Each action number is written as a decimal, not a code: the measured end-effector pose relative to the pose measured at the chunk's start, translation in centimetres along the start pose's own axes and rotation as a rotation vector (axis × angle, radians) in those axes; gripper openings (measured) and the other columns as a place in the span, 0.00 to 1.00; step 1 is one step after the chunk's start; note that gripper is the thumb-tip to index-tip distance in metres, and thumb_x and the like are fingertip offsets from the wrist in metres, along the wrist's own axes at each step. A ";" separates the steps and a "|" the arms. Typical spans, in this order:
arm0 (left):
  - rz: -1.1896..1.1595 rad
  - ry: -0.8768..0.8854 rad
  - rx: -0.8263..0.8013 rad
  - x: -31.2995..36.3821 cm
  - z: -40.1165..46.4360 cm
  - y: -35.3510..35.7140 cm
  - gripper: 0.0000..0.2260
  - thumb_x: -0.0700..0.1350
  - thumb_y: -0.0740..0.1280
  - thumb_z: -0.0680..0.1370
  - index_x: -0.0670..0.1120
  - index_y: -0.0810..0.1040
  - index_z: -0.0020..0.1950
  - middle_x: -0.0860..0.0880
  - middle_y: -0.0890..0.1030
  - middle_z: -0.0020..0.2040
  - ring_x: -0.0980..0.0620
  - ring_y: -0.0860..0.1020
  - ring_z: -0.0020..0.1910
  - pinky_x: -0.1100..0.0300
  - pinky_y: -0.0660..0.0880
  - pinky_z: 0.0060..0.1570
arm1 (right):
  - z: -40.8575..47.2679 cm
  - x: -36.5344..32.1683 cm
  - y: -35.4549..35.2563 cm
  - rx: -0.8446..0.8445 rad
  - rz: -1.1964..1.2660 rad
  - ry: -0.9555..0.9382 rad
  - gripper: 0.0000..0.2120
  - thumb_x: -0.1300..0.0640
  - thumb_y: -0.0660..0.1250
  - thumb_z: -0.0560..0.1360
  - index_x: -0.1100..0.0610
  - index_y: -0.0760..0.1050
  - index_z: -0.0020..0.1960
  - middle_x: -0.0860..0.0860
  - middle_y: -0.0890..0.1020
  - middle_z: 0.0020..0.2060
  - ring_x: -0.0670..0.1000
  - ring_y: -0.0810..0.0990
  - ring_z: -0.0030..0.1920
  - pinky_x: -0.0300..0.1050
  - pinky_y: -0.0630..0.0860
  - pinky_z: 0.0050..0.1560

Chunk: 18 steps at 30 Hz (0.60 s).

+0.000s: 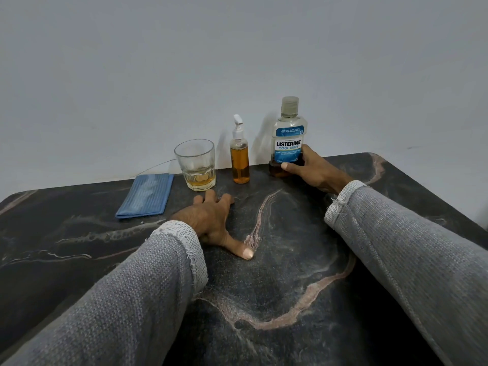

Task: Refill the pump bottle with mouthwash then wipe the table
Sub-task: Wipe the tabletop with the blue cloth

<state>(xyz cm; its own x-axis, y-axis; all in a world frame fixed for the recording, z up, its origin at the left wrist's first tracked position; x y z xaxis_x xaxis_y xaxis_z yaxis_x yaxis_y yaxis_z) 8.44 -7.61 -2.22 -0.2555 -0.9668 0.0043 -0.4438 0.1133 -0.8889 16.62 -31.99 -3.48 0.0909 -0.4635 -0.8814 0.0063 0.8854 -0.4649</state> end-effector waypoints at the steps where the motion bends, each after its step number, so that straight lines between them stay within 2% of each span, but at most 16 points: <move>1: -0.002 0.000 0.000 0.0 0.0 0.0 0.59 0.70 0.74 0.58 0.52 0.46 0.78 0.42 0.52 0.77 0.36 0.54 0.75 0.36 0.62 0.70 | -0.2 0.0 0.0 0.010 0.003 0.007 0.32 0.56 0.70 0.76 0.58 0.58 0.74 0.53 0.72 0.68 0.50 0.71 0.66 0.45 0.69 0.67; 5: -0.008 -0.005 0.001 0.3 -0.4 -0.1 0.58 0.69 0.74 0.59 0.52 0.46 0.79 0.41 0.53 0.77 0.36 0.56 0.75 0.36 0.63 0.70 | -1.4 -0.1 -0.2 0.058 0.071 0.068 0.42 0.53 0.73 0.73 0.55 0.50 0.77 0.57 0.66 0.73 0.55 0.67 0.71 0.55 0.65 0.72; 9: -0.078 0.002 0.020 0.4 -1.3 0.3 0.56 0.67 0.75 0.62 0.52 0.46 0.79 0.42 0.52 0.78 0.37 0.54 0.76 0.36 0.62 0.70 | -3.5 -0.6 -0.2 0.101 0.046 0.143 0.45 0.50 0.72 0.73 0.53 0.46 0.78 0.58 0.59 0.76 0.59 0.62 0.74 0.57 0.64 0.71; 14: -0.248 -0.010 0.129 0.3 -3.5 1.4 0.50 0.66 0.74 0.64 0.48 0.55 0.78 0.42 0.55 0.78 0.38 0.58 0.75 0.39 0.63 0.71 | -7.3 -1.3 0.5 0.203 -0.015 0.206 0.44 0.46 0.72 0.72 0.53 0.49 0.78 0.59 0.59 0.76 0.60 0.62 0.74 0.57 0.67 0.69; 18: -0.352 -0.007 0.211 -1.9 -6.4 2.4 0.44 0.63 0.75 0.67 0.47 0.61 0.75 0.42 0.63 0.74 0.40 0.64 0.72 0.41 0.67 0.69 | -10.7 -3.1 3.5 0.362 -0.169 0.180 0.35 0.43 0.69 0.74 0.54 0.59 0.74 0.58 0.67 0.72 0.59 0.69 0.69 0.59 0.70 0.67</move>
<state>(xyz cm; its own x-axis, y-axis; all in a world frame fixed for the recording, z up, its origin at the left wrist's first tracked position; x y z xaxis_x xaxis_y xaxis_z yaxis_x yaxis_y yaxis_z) 2.34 -4.08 -1.44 -0.1133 -0.9396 0.3230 -0.3168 -0.2740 -0.9081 5.72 -27.85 -3.24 -0.1158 -0.5738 -0.8108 0.3579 0.7373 -0.5729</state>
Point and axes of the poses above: each hand's wrist, its own z-axis towards the middle knuckle, its own y-axis out of the palm, x = y × z, the point moved 3 cm from there along z, towards the middle knuckle
